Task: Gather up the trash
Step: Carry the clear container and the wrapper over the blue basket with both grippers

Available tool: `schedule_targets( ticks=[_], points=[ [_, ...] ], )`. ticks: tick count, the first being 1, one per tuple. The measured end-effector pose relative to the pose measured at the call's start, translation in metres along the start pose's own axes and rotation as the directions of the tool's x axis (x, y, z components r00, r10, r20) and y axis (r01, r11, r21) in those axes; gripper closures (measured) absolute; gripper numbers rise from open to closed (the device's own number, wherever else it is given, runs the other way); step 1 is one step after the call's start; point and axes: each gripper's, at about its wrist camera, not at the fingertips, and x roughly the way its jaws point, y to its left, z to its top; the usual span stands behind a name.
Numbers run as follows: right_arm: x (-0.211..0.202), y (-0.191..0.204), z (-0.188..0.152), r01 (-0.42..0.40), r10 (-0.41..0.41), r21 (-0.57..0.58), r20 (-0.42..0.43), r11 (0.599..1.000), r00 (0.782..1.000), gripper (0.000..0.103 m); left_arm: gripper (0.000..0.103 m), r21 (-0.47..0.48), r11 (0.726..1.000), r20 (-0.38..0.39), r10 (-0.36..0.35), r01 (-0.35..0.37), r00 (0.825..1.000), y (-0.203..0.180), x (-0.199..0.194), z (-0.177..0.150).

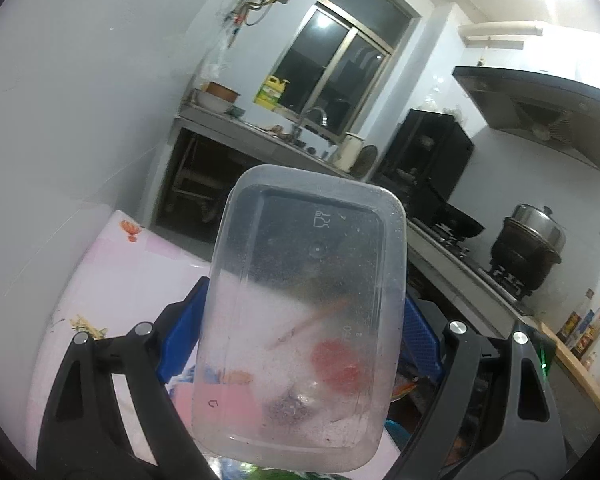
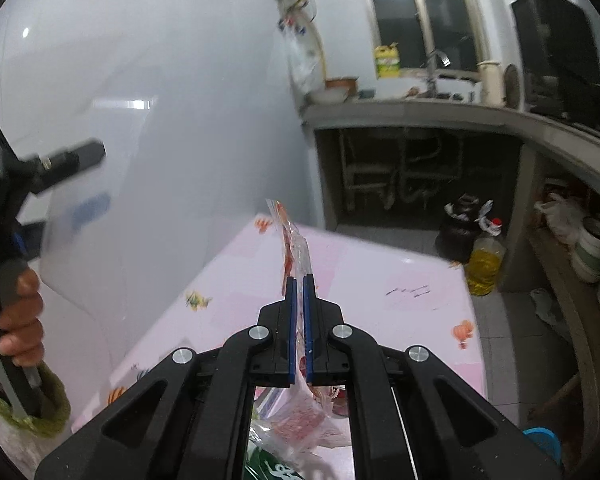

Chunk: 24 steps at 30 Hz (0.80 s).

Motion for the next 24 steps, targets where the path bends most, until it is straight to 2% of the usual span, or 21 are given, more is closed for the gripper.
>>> schedule_targets(
  ticks=[4, 6, 9, 12, 16, 21, 24],
  points=[
    [-0.040, -0.029, 0.001, 0.077, -0.081, 0.055, 0.057, 0.995, 0.995, 0.100, 0.020, 0.021, 0.998, -0.029, -0.063, 0.064, 0.998, -0.022, 0.012, -0.004],
    [-0.061, -0.050, -0.005, 0.139, -0.146, 0.092, 0.074, 0.986, 0.987, 0.100, 0.020, 0.035, 0.994, -0.063, -0.105, 0.107, 0.992, -0.039, 0.024, -0.009],
    [-0.097, -0.090, -0.020, 0.255, -0.269, 0.157, 0.077, 0.954, 0.960, 0.100, 0.020, 0.057, 0.984, -0.130, -0.158, 0.166, 0.979, -0.070, 0.045, -0.019],
    [-0.128, -0.129, -0.041, 0.363, -0.382, 0.219, 0.050, 0.906, 0.923, 0.100, 0.020, 0.077, 0.969, -0.212, -0.213, 0.233, 0.954, -0.106, 0.068, -0.034],
    [-0.163, -0.179, -0.076, 0.480, -0.497, 0.306, -0.024, 0.822, 0.867, 0.100, 0.020, 0.094, 0.939, -0.368, -0.276, 0.331, 0.888, -0.168, 0.110, -0.066],
    [-0.197, -0.234, -0.137, 0.604, -0.600, 0.404, -0.151, 0.688, 0.785, 0.100, 0.020, 0.089, 0.892, -0.573, -0.317, 0.442, 0.756, -0.253, 0.172, -0.122],
    [-0.208, -0.264, -0.177, 0.655, -0.628, 0.445, -0.232, 0.611, 0.743, 0.100, 0.020, 0.080, 0.882, -0.675, -0.295, 0.464, 0.676, -0.294, 0.212, -0.162]
  ],
)
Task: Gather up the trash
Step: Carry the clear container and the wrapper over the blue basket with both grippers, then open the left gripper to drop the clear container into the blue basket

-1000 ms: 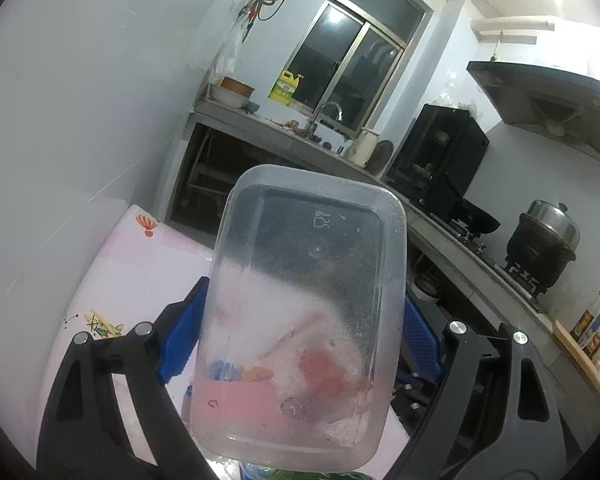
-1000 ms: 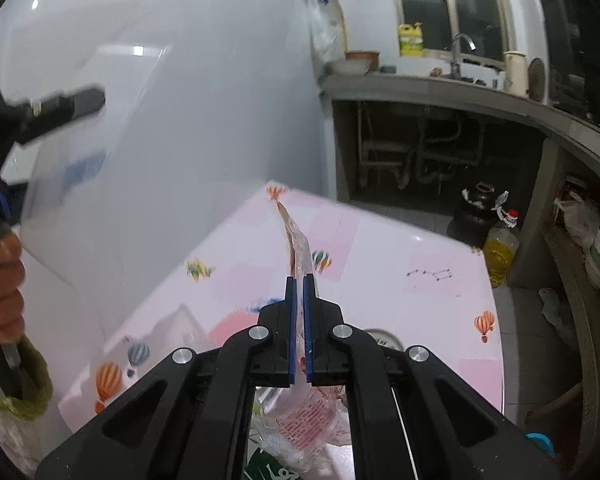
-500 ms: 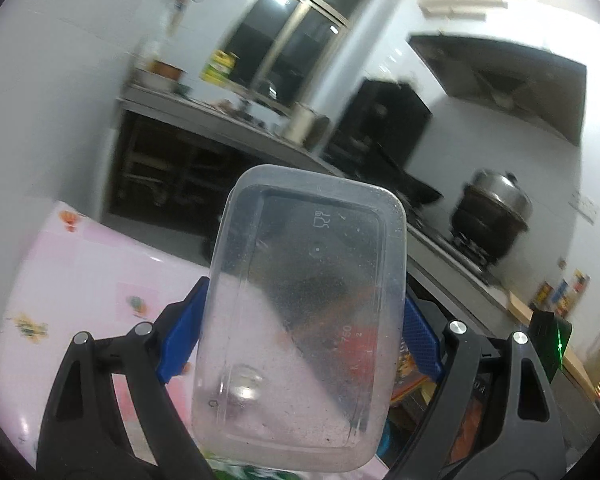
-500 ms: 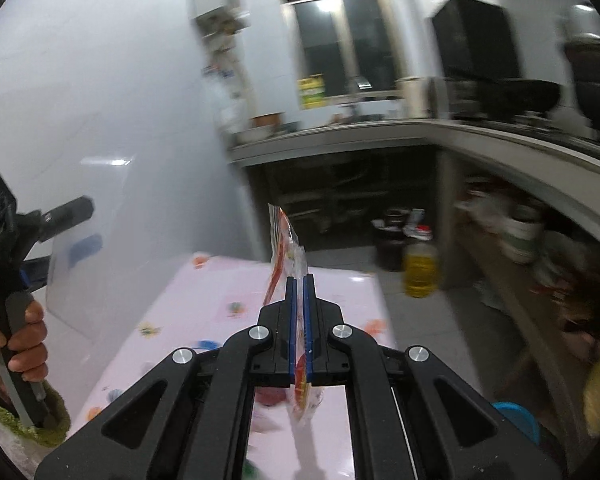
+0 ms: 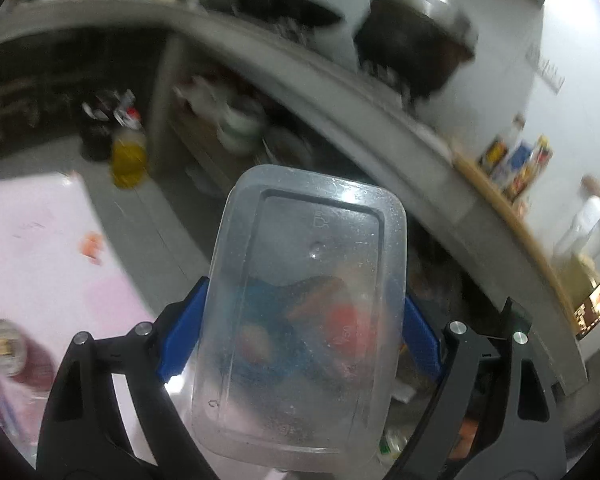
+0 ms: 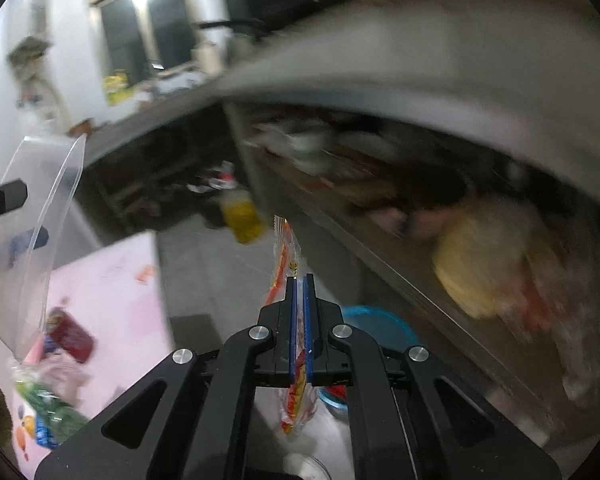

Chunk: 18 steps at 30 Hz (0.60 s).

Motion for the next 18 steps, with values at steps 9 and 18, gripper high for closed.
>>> schedule_targets(
  ticks=[9, 18],
  points=[
    [0.080, -0.083, -0.043, 0.059, -0.031, 0.160, -0.171, 0.985, 0.985, 0.100, 0.020, -0.041, 0.997, -0.391, 0.046, -0.067, 0.919, -0.010, 0.190, -0.020],
    [0.152, -0.112, -0.056, 0.101, -0.046, 0.211, -0.253, 0.972, 0.966, 0.100, 0.020, -0.048, 0.975, -0.549, 0.154, -0.215, 0.821, 0.022, 0.309, -0.039]
  ],
)
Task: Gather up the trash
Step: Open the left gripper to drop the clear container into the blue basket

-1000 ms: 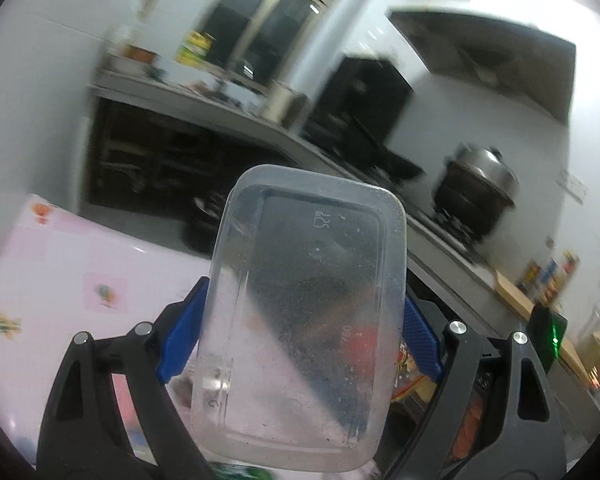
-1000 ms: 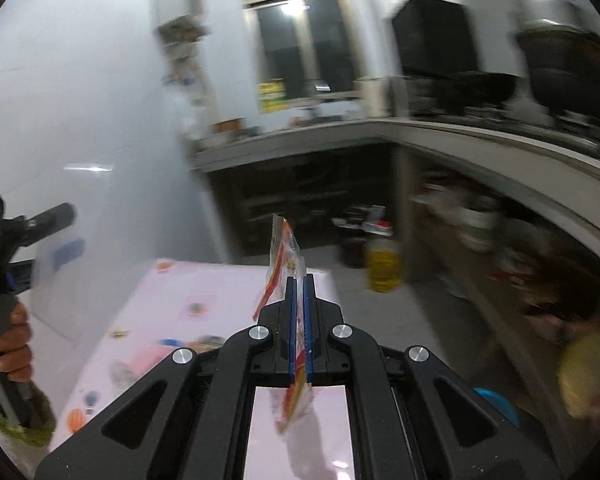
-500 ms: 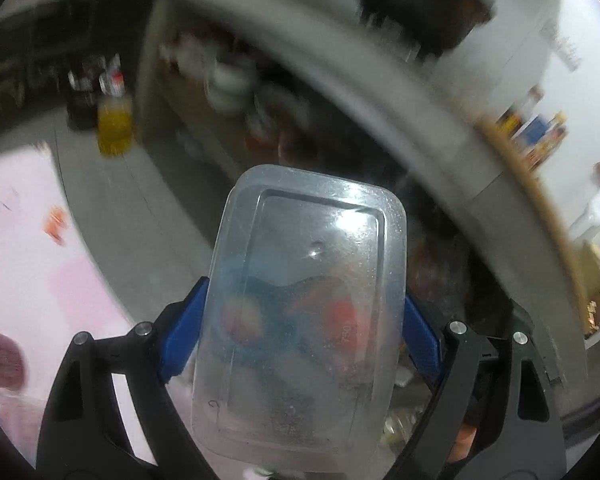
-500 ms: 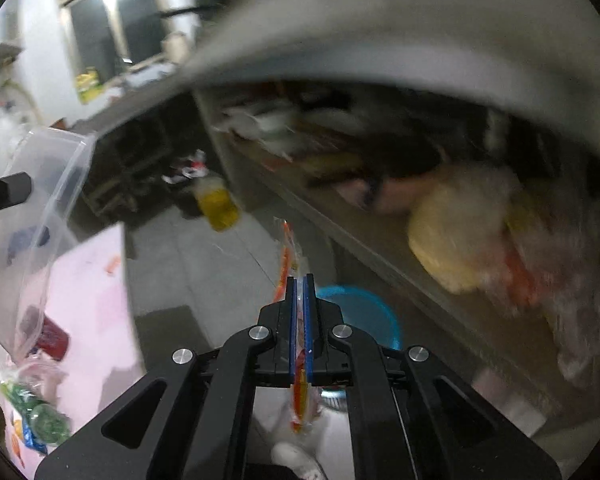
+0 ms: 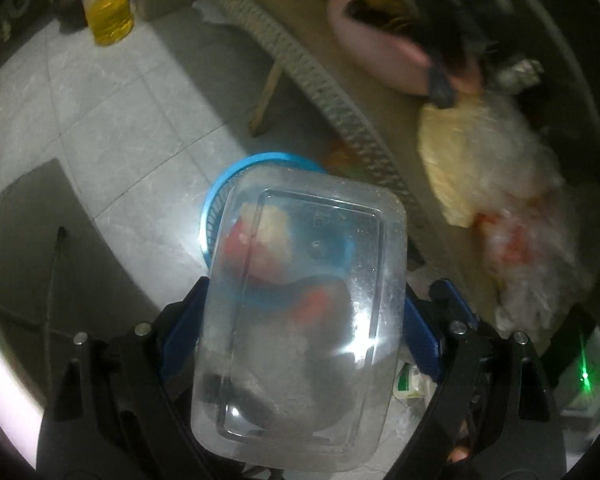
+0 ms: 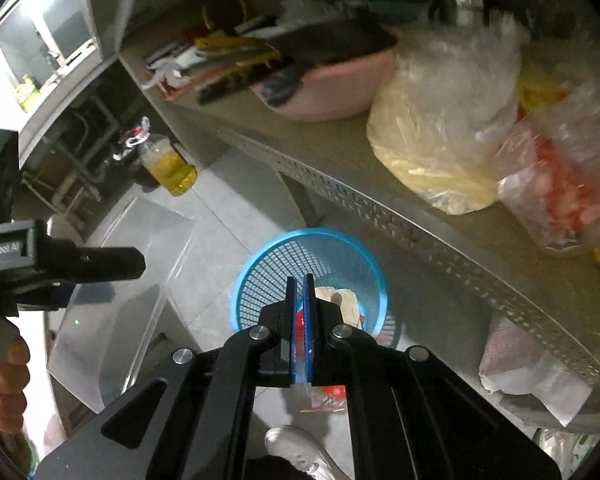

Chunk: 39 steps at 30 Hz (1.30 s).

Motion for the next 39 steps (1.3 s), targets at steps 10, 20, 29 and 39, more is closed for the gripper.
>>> schedule_targets(
  ticks=[10, 20, 29, 39],
  points=[
    [-0.028, -0.019, -0.009, 0.004, -0.003, -0.005, 0.024, 1.000, 1.000, 0.100, 0.016, -0.025, 1.000, -0.099, 0.015, -0.018, 0.995, -0.005, 0.062, 0.023],
    [-0.033, -0.041, -0.067, 0.025, -0.025, -0.007, -0.065, 1.000, 0.998, 0.100, 0.015, -0.064, 0.996, -0.032, -0.062, 0.060, 0.998, -0.020, 0.062, 0.028],
    [-0.027, -0.054, -0.107, 0.051, -0.051, -0.006, -0.133, 0.999, 0.990, 0.100, 0.015, 0.043, 0.996, 0.114, -0.080, 0.076, 0.990, -0.018, -0.015, 0.006],
    [-0.026, -0.070, -0.124, 0.075, -0.074, 0.001, -0.151, 0.997, 0.986, 0.100, 0.015, 0.090, 0.989, 0.199, -0.135, 0.119, 0.971, -0.011, -0.091, -0.032]
  ],
)
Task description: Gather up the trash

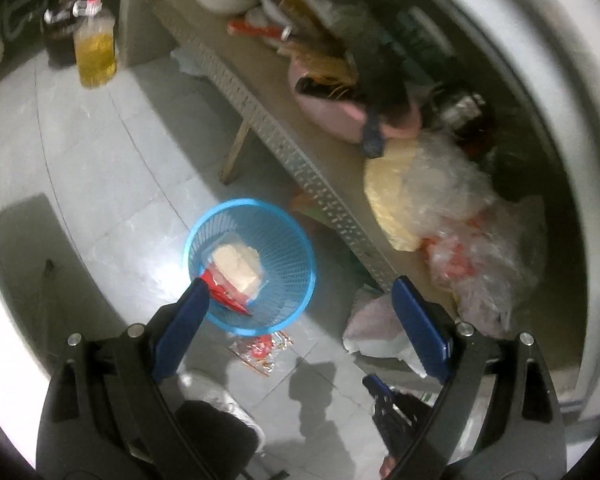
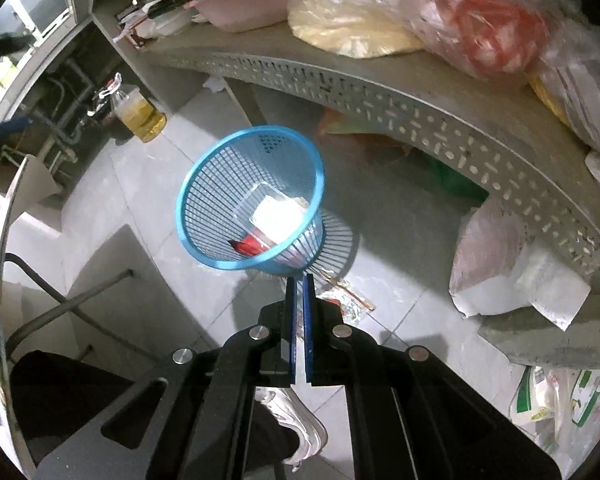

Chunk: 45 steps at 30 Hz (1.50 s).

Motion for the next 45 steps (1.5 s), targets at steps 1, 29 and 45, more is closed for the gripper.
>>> schedule_targets(
  ticks=[1, 29, 45],
  points=[
    [0.005, -0.004, -0.004, 0.002, -0.002, 0.000, -0.012, 1.000, 1.000, 0.099, 0.015, 0.024, 1.000, 0.019, -0.001, 0.001, 1.000, -0.003, -0.016, -0.005],
    [0.292, -0.119, -0.135, 0.091, 0.396, 0.778, -0.412, 0.622, 0.821, 0.029, 0.015, -0.033, 0.989, 0.268, 0.145, -0.141, 0.952, 0.078, -0.186, -0.118],
    [0.343, -0.091, -0.148, 0.152, 0.450, 0.814, -0.455, 0.561, 0.768, 0.029, 0.015, -0.051, 0.985, 0.256, 0.175, -0.167, 0.951, 0.087, -0.178, -0.113]
  ],
)
